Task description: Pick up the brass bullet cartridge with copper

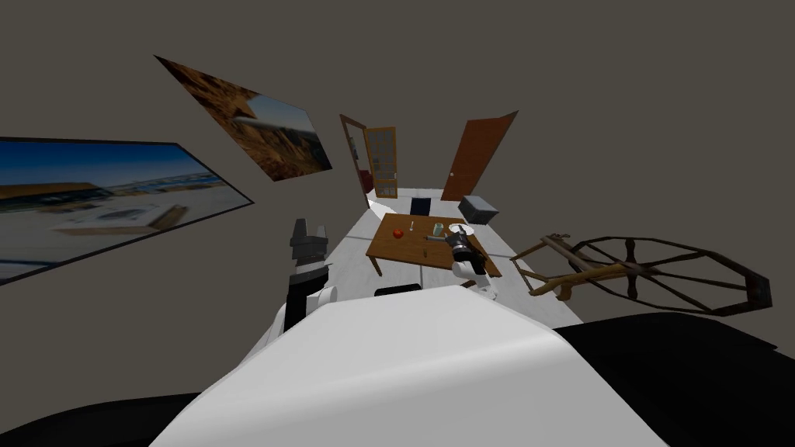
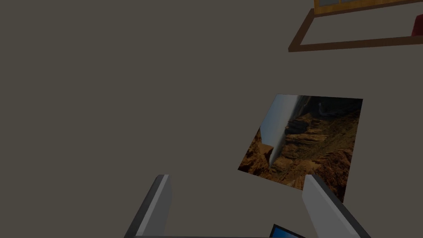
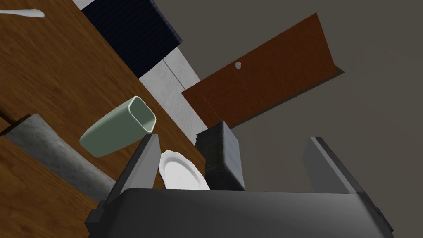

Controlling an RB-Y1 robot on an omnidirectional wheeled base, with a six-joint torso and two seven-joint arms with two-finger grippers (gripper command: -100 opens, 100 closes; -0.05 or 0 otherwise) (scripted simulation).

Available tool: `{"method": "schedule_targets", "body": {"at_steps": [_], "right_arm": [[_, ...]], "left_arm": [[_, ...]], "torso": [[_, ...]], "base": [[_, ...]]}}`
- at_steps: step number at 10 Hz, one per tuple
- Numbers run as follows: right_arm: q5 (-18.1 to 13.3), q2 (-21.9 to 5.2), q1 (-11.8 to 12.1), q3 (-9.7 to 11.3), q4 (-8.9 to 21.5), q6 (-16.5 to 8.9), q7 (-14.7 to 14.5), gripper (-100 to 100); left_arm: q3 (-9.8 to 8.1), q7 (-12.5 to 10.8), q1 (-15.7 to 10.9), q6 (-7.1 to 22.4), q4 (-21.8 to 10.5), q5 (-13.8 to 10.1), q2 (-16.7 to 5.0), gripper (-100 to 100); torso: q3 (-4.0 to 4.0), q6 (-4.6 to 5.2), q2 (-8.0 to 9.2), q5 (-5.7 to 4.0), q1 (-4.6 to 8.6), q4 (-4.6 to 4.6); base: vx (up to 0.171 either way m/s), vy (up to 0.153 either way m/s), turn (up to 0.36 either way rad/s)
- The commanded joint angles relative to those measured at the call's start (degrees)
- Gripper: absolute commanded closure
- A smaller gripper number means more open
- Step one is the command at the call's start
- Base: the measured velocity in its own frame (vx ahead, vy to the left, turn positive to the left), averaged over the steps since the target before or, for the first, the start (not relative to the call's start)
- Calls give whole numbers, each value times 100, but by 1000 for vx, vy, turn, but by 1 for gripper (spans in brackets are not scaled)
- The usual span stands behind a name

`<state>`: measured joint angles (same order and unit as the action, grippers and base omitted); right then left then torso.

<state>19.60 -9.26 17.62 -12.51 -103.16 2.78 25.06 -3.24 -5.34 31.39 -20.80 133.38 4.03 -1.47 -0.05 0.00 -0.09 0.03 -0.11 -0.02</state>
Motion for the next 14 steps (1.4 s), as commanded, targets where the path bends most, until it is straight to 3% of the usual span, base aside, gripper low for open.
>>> {"method": "schedule_targets", "body": {"at_steps": [1, 2, 7, 9, 14], "right_arm": [[166, -11, -108, -159, 286, -245, 286, -100], [166, -11, -108, -159, 311, -245, 317, -100], [559, 28, -440, -548, 1120, -803, 1036, -100], [559, 28, -440, -548, 1211, -803, 1036, -100], [929, 120, -780, -908, 2073, -1343, 1716, -100]], "left_arm": [[0, 0, 0, 0, 0, 0, 0, 0], [0, 0, 0, 0, 0, 0, 0, 0], [0, 0, 0, 0, 0, 0, 0, 0], [0, 0, 0, 0, 0, 0, 0, 0], [0, 0, 0, 0, 0, 0, 0, 0]], "torso": [[0, 0, 0, 0, 0, 0], [0, 0, 0, 1, -4, 0], [3, 1, 5, 1, 1, 1], [1, 2, 2, 1, 0, 0], [1, 0, 1, 1, -1, 1]], "base": [[21, 46, 74], [13, 36, 24], [19, 32, 47], [14, 18, 9], [20, 31, 51]]}}
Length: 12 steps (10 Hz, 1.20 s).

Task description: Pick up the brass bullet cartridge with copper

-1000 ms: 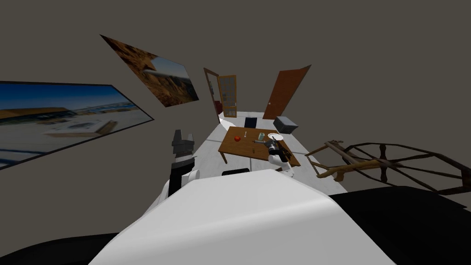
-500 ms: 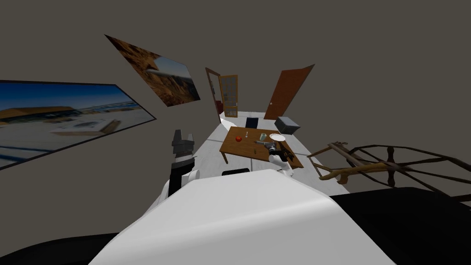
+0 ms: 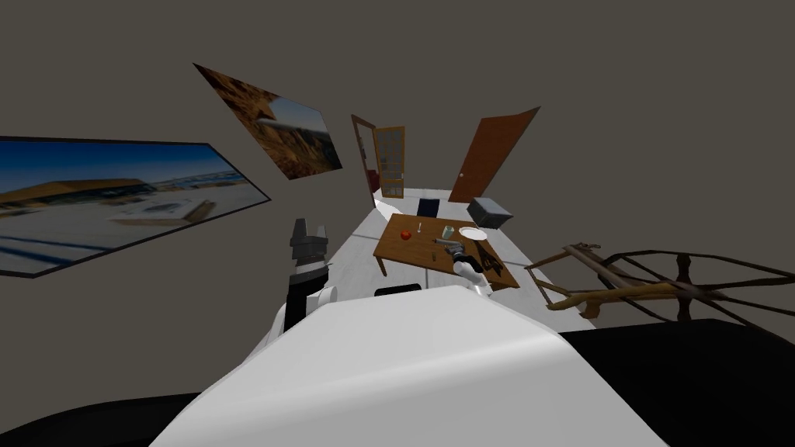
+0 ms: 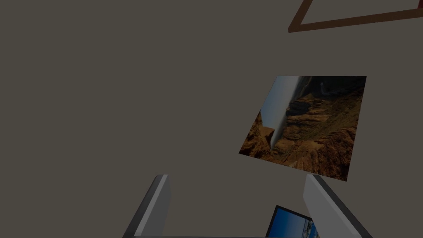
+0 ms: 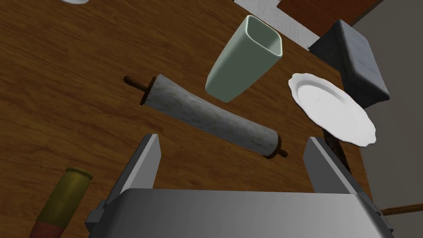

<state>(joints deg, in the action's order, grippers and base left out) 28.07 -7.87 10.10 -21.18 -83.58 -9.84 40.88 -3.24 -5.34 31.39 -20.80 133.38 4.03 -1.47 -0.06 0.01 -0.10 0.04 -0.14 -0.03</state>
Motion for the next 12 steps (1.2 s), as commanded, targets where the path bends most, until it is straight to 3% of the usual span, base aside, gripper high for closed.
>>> {"method": "schedule_targets", "body": {"at_steps": [1, 4, 5, 10, 12], "right_arm": [[82, -19, -28, -41, 166, -81, 134, -100], [253, 35, -191, -206, 592, -332, 448, -100], [253, 35, -191, -206, 596, -332, 448, -100], [611, 169, -511, -567, 1509, -862, 1111, -100], [666, 203, -556, -627, 1661, -945, 1216, -100]], "left_arm": [[0, 0, 0, 0, 0, 0, 0, 0], [0, 0, 0, 0, 0, 0, 0, 0], [0, 0, 0, 0, 0, 0, 0, 0], [0, 0, 0, 0, 0, 0, 0, 0], [0, 0, 0, 0, 0, 0, 0, 0]], "torso": [[0, 0, 0, 0, 0, 0], [4, 1, 8, 0, 4, 2], [4, 0, 7, 0, 3, 2], [3, 1, 6, 1, 0, 1], [4, 1, 7, -1, 9, 2]], "base": [[25, 30, 16], [12, 30, 34], [15, 21, 21], [18, 30, 43], [11, 8, 14]]}}
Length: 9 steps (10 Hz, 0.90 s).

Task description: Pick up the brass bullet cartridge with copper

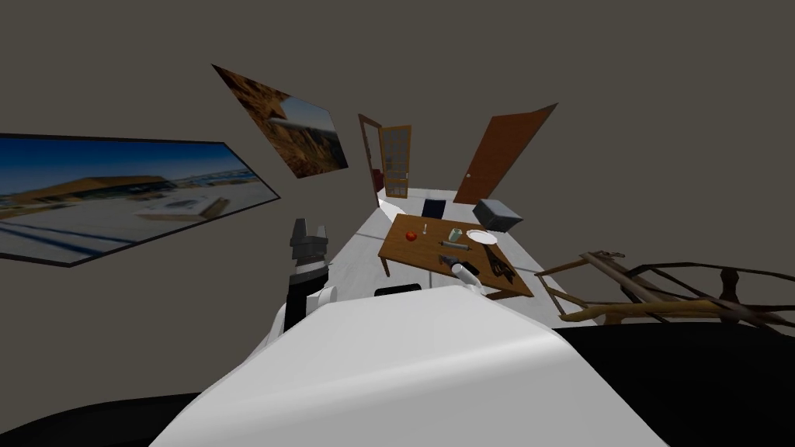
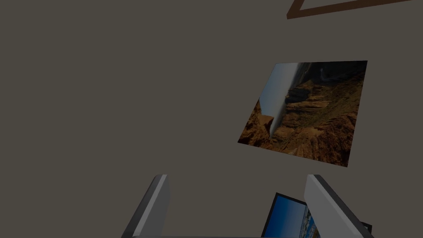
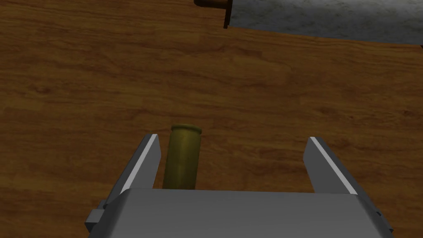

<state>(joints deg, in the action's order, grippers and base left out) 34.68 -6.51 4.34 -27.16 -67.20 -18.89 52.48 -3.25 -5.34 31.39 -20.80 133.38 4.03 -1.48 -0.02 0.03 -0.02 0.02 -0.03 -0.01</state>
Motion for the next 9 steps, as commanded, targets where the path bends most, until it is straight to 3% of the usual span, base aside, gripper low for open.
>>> {"method": "schedule_targets", "body": {"at_steps": [1, 5, 6, 7, 8, 9], "right_arm": [[96, 155, -47, -131, 267, -178, 230, -100], [175, 323, -97, -226, 478, -299, 383, -100], [275, 234, -83, -154, 523, -206, 302, -100], [270, 242, -85, -161, 522, -226, 318, 0], [275, 349, -116, -115, 667, -34, 234, -100], [277, 403, -132, -93, 739, 61, 193, -100]], "left_arm": [[0, 0, 0, 0, 0, 0, 0, 0], [0, 0, 0, 0, 0, 0, 0, 0], [0, 0, 0, 0, 0, 0, 0, 0], [0, 0, 0, 0, 0, 0, 0, 0], [0, 0, 0, 0, 0, 0, 0, 0], [-1, 0, 0, 0, 0, 0, 0, 0]], "torso": [[0, 0, 0, 0, 0, 0], [2, 1, 4, 0, 2, 1], [3, 0, 5, 0, 2, 1], [3, 1, 5, 0, 3, 1], [3, 1, 6, 0, 2, 1], [0, 1, -1, -3, 17, 0]], "base": [[11, 6, 45], [2, 1, 4], [0, 0, 0], [0, 0, 0], [23, -49, -16], [62, -87, -6]]}}
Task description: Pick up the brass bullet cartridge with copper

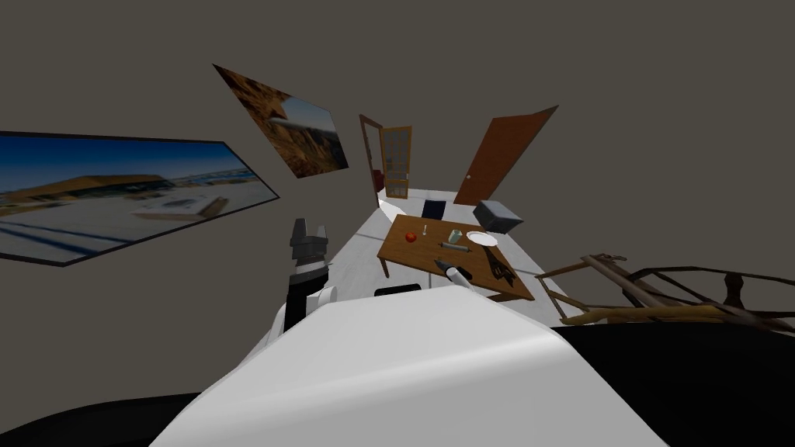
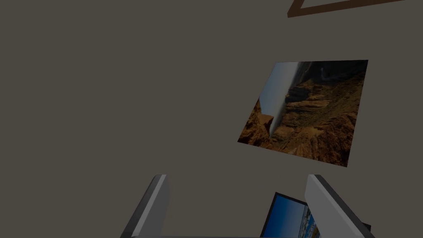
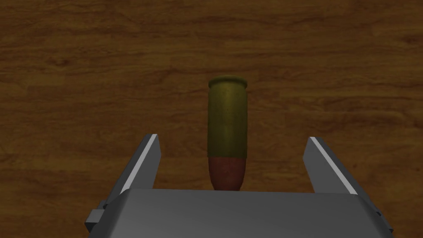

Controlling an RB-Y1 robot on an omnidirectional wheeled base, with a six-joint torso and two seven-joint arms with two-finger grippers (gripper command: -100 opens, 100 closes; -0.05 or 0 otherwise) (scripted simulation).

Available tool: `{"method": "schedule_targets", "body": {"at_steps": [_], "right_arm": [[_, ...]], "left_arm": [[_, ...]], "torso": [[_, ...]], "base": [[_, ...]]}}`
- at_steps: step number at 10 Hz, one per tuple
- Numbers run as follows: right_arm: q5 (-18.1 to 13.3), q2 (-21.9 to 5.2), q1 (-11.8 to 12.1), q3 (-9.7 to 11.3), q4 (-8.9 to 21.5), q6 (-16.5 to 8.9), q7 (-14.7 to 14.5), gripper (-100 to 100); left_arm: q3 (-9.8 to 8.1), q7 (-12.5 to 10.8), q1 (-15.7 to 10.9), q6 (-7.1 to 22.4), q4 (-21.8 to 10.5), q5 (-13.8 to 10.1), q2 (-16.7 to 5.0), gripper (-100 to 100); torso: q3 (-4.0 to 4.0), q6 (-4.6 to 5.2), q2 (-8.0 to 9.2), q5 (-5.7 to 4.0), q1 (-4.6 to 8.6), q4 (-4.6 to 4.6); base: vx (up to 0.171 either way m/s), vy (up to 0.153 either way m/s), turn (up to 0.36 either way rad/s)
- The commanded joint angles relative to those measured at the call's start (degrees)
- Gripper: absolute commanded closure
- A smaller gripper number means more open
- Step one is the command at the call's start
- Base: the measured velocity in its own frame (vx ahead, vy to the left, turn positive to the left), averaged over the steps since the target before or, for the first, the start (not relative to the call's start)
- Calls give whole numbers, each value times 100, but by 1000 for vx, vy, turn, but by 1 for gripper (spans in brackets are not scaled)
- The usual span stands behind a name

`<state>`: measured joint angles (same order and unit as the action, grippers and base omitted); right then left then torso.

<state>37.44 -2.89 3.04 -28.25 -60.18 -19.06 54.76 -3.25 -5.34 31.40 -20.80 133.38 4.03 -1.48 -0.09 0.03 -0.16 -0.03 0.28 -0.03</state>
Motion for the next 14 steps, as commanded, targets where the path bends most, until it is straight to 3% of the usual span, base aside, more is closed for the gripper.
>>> {"method": "schedule_targets", "body": {"at_steps": [1, 2, 3, 4, 8, 9, 10, 12, 13, 14], "right_arm": [[3, 95, -18, 38, 109, 173, -76, -100], [6, 149, -34, 61, 181, 268, -117, -100], [-12, 138, -9, 45, 112, 195, -83, -100], [-8, 143, -12, 51, 126, 224, -96, 100], [-7, 147, -17, 54, 121, 221, -94, 100], [-7, 147, -17, 54, 121, 220, -94, 0], [0, 13, 6, 4, 0, 30, -15, 100], [-5, -95, 37, -41, -144, -160, 67, 100], [-72, -20, 28, -58, -139, -106, 53, 100], [-81, -20, 31, -65, -154, -135, 69, 0]], "left_arm": [[0, 0, 0, 0, 0, 0, 0, 0], [0, 0, 0, 0, 0, 0, 0, 0], [0, 0, 0, 0, 0, 0, 0, 0], [0, 0, 0, 0, 0, 0, 0, 0], [1, 0, -1, 0, 0, 0, 1, 0], [1, 0, -1, 0, 0, 0, 1, 0], [1, 0, -1, 0, 0, 0, 1, 0], [2, 0, -1, 0, 0, 0, 2, 0], [2, 0, -1, 0, 0, 0, 2, 0], [1, 0, -1, 0, 0, 0, 1, 0]], "torso": [[0, 0, 0, 0, 0, 0], [-2, 0, -3, -1, 3, -1], [-1, 0, 0, -1, 2, -1], [4, 0, 9, 2, -12, 1], [5, 4, 14, 3, -17, -1], [5, 4, 13, 3, -17, -1], [5, 4, 13, 3, -17, -1], [17, 6, 37, 9, -51, 1], [18, 4, 35, 11, -56, 3], [13, 4, 26, 8, -40, 2]], "base": [[63, -89, -1], [45, -82, -6], [18, -35, 5], [4, -7, 1], [1, 0, 3], [0, 0, 0], [-44, 59, 11], [-54, 103, -2], [-17, 43, -8], [-4, 9, 0]]}}
